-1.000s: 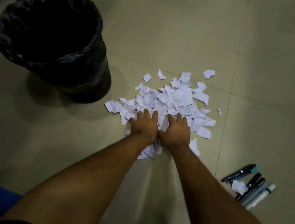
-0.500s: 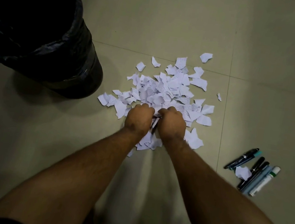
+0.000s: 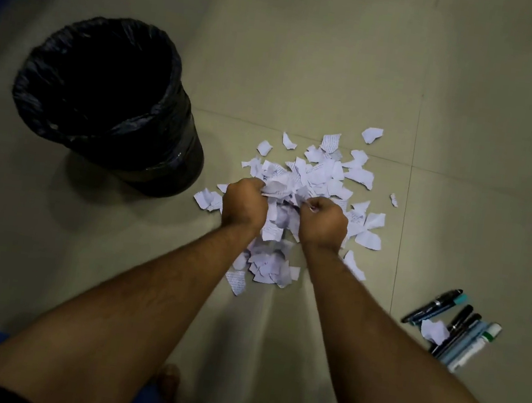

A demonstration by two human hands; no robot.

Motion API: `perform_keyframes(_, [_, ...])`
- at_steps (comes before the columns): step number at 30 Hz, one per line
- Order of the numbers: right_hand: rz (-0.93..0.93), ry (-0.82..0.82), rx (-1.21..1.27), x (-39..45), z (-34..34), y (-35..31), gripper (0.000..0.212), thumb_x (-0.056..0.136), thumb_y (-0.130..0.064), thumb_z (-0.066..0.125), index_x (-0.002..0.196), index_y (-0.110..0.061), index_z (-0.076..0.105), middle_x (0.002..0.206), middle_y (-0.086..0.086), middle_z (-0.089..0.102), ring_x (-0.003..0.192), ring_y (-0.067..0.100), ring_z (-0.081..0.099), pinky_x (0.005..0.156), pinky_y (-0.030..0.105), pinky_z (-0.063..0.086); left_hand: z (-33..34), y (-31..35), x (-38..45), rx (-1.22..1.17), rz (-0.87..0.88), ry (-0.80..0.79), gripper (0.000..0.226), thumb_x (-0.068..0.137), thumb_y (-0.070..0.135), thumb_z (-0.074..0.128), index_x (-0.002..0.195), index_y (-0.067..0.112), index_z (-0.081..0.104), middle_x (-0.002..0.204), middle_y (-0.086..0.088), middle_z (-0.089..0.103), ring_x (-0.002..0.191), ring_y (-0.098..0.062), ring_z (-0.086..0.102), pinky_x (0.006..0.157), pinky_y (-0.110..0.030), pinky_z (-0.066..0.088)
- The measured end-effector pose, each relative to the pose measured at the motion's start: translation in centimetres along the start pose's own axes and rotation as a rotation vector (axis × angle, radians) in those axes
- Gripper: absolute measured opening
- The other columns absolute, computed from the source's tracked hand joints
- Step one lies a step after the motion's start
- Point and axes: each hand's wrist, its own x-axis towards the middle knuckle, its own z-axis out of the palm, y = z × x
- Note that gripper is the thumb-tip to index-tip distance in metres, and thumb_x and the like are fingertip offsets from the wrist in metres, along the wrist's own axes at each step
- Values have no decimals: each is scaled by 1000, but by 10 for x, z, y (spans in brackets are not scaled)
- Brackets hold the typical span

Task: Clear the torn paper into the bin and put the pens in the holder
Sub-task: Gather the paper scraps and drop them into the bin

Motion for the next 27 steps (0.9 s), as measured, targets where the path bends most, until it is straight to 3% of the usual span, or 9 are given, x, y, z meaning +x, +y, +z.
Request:
perform_keyframes(5, [52, 1, 185, -16, -19, -47, 14, 87, -27, 67, 81, -15, 73, 80, 5, 73, 80, 25, 68, 68, 25, 47, -45, 22, 5, -43, -12, 87, 19, 81, 2, 51, 81, 4, 70, 75, -11, 65, 70, -26, 55, 62, -29, 39])
perform_keyframes(9, [52, -17, 362, -23, -22, -107, 16, 80, -30, 67, 65, -25, 64, 65, -2, 70, 67, 23, 71, 70, 40, 60, -101, 44, 12, -122, -8, 150, 16, 84, 13, 58, 87, 8, 73, 87, -14, 72, 79, -32, 65, 72, -31, 51])
perform_keyframes(11, [8, -22, 421, -26, -19, -140, 17, 79, -32, 68, 64, -26, 62, 63, -3, 69, 67, 23, 71, 71, 41, 59, -131, 53, 17, -176, -28, 200, 16, 83, 22, 64, 91, 12, 74, 88, -12, 74, 83, -32, 67, 76, -31, 54])
perform_keyframes(15, [-66, -39, 503, -35, -4, -203, 14, 81, -29, 71, 70, -20, 67, 65, -3, 70, 67, 21, 69, 69, 33, 57, -194, 61, 32, -259, -36, 304, 17, 80, 21, 66, 91, 12, 75, 86, -10, 74, 83, -30, 69, 77, -35, 57])
perform_keyframes(20, [-210, -175, 466, -66, 35, -279, 18, 83, -32, 72, 77, -14, 70, 69, -6, 64, 65, 14, 56, 61, 23, 38, -264, 30, 71, -378, -141, 372, 32, 76, 47, 68, 88, 18, 76, 80, 0, 75, 80, -20, 71, 81, -33, 58])
perform_keyframes(24, [-265, -251, 371, -79, 71, -309, 24, 89, -35, 64, 72, -18, 65, 65, -9, 60, 59, 9, 52, 55, 22, 35, -295, 3, 82, -443, -154, 324, 20, 87, 22, 70, 84, 3, 74, 71, 1, 63, 57, -1, 59, 55, -11, 45])
perform_keyframes(26, [-313, -292, 256, -80, 86, -315, 28, 90, -37, 62, 71, -17, 62, 67, -6, 61, 61, 13, 53, 56, 23, 36, -296, -14, 88, -394, -133, 328, 18, 87, 24, 71, 78, 8, 72, 68, 2, 63, 58, -4, 60, 48, -6, 40])
perform_keyframes(27, [-328, -319, 185, -80, 92, -316, 25, 90, -36, 63, 75, -16, 64, 72, -3, 64, 67, 17, 57, 59, 22, 38, -295, -21, 93, -318, -141, 320, 16, 87, 25, 70, 76, 13, 69, 71, -1, 66, 66, -11, 63, 52, -11, 42])
